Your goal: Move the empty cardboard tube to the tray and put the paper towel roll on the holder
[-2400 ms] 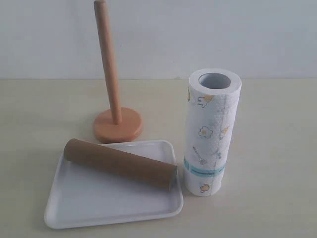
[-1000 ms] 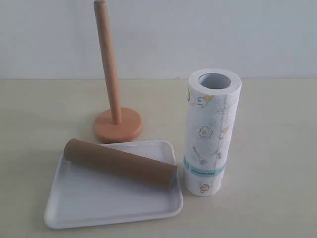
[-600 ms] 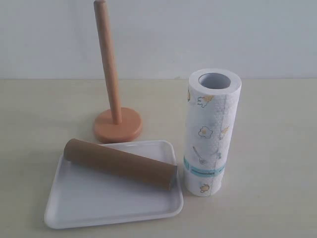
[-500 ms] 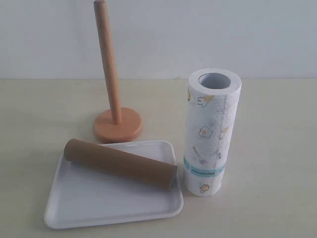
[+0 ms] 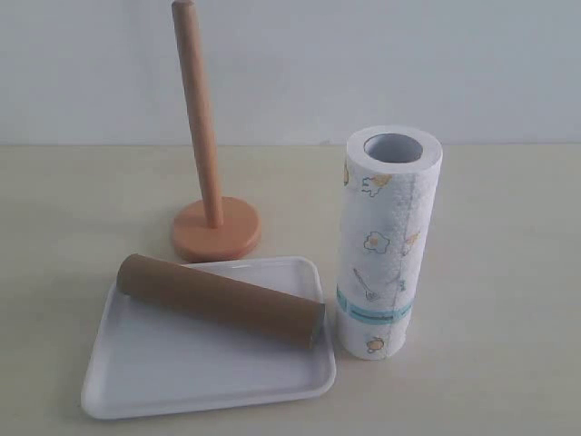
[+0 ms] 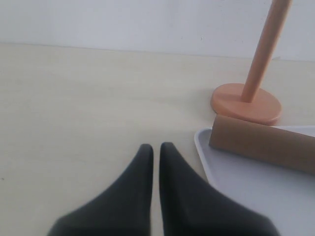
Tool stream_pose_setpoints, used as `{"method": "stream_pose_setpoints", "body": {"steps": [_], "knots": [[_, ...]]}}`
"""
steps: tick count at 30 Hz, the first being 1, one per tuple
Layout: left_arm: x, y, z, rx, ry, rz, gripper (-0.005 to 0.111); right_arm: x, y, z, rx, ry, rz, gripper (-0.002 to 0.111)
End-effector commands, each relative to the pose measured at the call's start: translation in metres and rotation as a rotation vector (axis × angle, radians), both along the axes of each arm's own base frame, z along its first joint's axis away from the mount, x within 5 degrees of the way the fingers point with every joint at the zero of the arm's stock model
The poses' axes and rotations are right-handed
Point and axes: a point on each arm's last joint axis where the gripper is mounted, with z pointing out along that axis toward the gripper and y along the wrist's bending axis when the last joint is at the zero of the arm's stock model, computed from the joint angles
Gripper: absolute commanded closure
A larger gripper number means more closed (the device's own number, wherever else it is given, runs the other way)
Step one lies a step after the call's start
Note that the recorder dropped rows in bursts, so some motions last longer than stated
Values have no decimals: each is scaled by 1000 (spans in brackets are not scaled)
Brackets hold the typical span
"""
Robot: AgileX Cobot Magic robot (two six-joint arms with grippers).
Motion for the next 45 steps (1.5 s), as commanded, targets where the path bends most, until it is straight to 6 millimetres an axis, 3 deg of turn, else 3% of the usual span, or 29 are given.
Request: {"method": "stream_pose_setpoints", "body": {"steps": [1,5,9,11,13,17,19,22,24,28,31,33,38,45], "knots": [[0,0,-1,6,-1,-10,103,2,-3,17,-218,-190,0,109],[0,0,-1,6,-1,-10,103,-11,-2,70,-245,-799,-59,109],[0,0,-1,6,-1,-10,103,-44,-1,101,-230,-1304,-109,109],[0,0,-1,5,-3,-10,103,-58,0,107,-90,-1468,-56,109],[0,0,-1,5,-3,-10,103,-60,-2,108,-11,-1494,-31,109],[0,0,-1,5,-3,-10,103,-55,-3,125,4,-1374,-39,109],[0,0,-1,5,-3,-10,103,-54,-3,147,74,-1297,-7,109],[0,0,-1,5,-3,-10,103,-32,-2,181,309,-1108,74,109],[0,0,-1,5,-4,-10,103,-9,0,184,347,-915,78,109],[0,0,-1,5,-4,-10,103,38,-1,152,523,-473,-10,109],[0,0,-1,5,-4,-10,103,64,-2,120,463,-163,-96,109],[0,0,-1,5,-4,-10,103,77,3,104,376,-55,-62,109],[0,0,-1,5,-4,-10,103,99,23,74,289,124,50,109],[0,0,-1,5,-4,-10,103,123,59,48,158,207,255,109]]}}
